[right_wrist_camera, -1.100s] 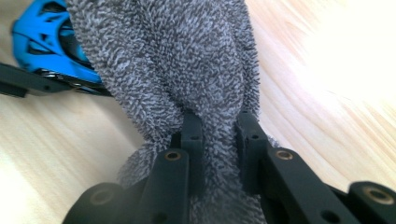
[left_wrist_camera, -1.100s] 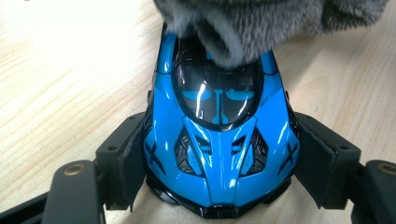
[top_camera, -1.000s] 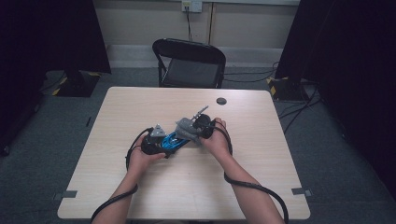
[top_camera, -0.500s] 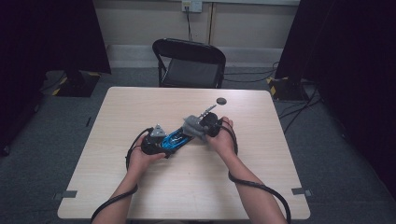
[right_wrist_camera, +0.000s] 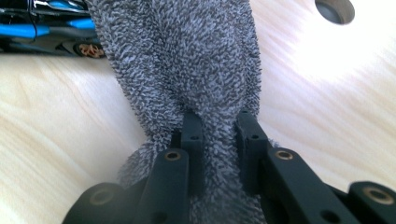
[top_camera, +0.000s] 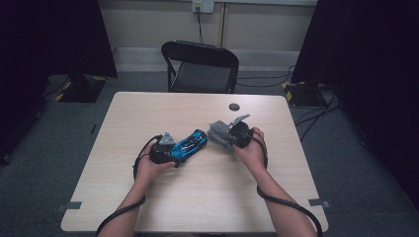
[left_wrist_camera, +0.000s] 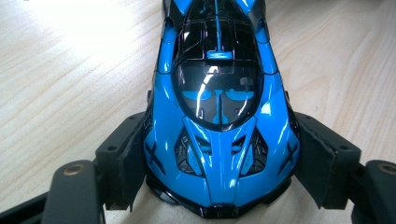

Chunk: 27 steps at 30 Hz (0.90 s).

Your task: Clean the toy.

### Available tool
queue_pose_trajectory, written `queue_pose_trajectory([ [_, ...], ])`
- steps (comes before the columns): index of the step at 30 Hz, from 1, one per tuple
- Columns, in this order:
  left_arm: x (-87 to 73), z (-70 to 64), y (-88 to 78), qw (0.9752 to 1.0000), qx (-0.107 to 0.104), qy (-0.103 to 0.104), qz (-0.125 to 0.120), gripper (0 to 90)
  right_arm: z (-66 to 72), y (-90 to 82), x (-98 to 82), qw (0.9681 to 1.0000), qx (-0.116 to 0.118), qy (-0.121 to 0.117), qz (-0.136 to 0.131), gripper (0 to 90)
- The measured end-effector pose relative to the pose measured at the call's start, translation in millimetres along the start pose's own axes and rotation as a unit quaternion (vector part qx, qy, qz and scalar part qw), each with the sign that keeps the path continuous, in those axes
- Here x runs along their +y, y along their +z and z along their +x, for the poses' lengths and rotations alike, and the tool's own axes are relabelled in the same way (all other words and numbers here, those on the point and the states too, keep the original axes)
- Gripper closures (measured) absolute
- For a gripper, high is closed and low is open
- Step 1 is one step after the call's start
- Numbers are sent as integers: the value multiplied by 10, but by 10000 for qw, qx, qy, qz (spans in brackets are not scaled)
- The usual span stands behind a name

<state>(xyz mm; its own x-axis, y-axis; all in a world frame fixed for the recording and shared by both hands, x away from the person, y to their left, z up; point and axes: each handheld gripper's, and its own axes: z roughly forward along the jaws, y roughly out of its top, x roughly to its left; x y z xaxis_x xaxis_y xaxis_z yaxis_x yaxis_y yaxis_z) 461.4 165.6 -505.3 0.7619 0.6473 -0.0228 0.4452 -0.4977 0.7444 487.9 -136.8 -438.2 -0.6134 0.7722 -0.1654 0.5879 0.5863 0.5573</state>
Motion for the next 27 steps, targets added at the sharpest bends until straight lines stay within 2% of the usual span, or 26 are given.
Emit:
queue_pose_trajectory([
  [2,0,1,0,10000,0,2,1,257,-11,-10,-26,10000,27,33,-11,766],
  [6,0,1,0,10000,0,2,2,257,-54,-70,-219,9996,202,160,-88,763],
  [12,1,2,0,10000,-2,-1,6,255,-19,-87,-417,9990,373,225,-103,750],
  [13,1,3,0,10000,-3,-1,9,254,3,-63,-493,9989,412,224,-95,729],
  [19,1,7,-1,10000,-20,27,15,242,9,-38,-618,9974,548,407,-231,667],
  [24,3,13,-11,9999,-21,145,-17,236,26,-19,-672,9974,532,387,-301,650],
  [27,32,30,-67,9997,-79,158,-148,224,67,-7,-712,9981,461,211,-349,656],
])
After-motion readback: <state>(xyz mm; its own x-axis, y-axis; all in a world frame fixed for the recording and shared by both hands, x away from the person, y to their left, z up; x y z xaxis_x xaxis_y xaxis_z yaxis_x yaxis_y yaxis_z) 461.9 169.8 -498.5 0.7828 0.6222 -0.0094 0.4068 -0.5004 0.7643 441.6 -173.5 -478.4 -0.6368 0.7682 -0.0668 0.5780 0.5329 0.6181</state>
